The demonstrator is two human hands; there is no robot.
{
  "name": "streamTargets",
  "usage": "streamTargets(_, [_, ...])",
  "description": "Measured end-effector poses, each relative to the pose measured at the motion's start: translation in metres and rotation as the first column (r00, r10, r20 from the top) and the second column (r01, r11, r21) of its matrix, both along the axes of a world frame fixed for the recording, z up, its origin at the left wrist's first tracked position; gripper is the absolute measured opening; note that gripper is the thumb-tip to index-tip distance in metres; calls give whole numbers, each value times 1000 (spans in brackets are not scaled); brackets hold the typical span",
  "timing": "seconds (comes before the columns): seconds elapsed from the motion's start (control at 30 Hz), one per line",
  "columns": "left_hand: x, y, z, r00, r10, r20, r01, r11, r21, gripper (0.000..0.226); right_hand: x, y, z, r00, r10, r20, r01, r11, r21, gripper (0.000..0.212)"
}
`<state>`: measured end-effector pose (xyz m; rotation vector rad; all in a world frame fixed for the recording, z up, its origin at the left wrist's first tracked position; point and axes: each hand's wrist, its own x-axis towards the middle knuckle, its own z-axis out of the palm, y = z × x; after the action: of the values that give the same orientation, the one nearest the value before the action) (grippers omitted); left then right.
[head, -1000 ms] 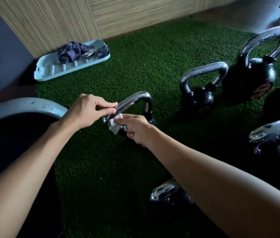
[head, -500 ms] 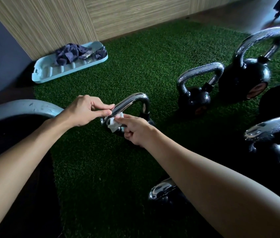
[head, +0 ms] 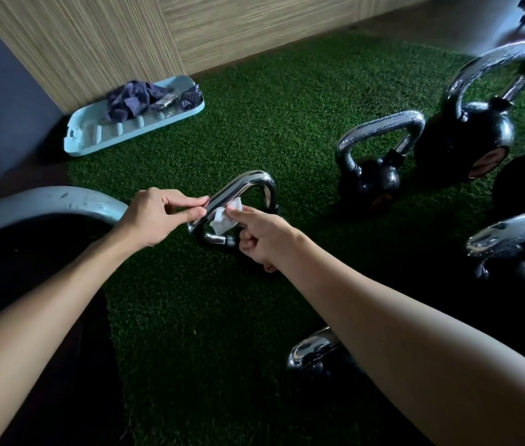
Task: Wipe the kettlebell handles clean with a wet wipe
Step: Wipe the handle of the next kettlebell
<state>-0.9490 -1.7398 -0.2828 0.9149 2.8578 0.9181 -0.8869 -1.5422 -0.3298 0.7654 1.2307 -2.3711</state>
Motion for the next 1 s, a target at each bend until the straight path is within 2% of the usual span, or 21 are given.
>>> streamTargets(0.13, [2, 0, -1, 1000, 8, -10, -8, 1000, 21, 32, 1, -8, 1, 998, 62, -5, -62, 998, 12, 11])
streamTargets(0.3, [4, 4, -2, 1000, -4, -28, 5, 1000, 29, 30, 0, 9, 6, 999, -34, -1, 34, 996, -80, 13])
streamTargets(0.43, [2, 13, 2, 999, -12, -33, 13, 1000, 15, 32, 4, 10, 10, 998, -44, 39, 49, 992, -117, 19])
streamTargets(0.67, [2, 21, 7, 1000, -21, -23, 20, 1000, -15, 29, 5, 31, 17, 965, -226, 130, 259, 891, -372, 31])
streamTargets(0.77, [0, 22, 10, 1000, -14, -25, 13, 999, -48, 34, 14, 30, 15, 972, -222, 73, 233, 911, -339, 23])
streamTargets(0.83, [0, 22, 11, 1000, -9, -23, 8, 998, -57, 35, 15, 33, 20, 959, -276, 58, 280, 907, -313, 21])
streamTargets(1.0, [2, 30, 11, 999, -1, -45, -1, 999, -41, 33, 8, 25, 23, 881, -413, 231, 468, 835, -291, 27])
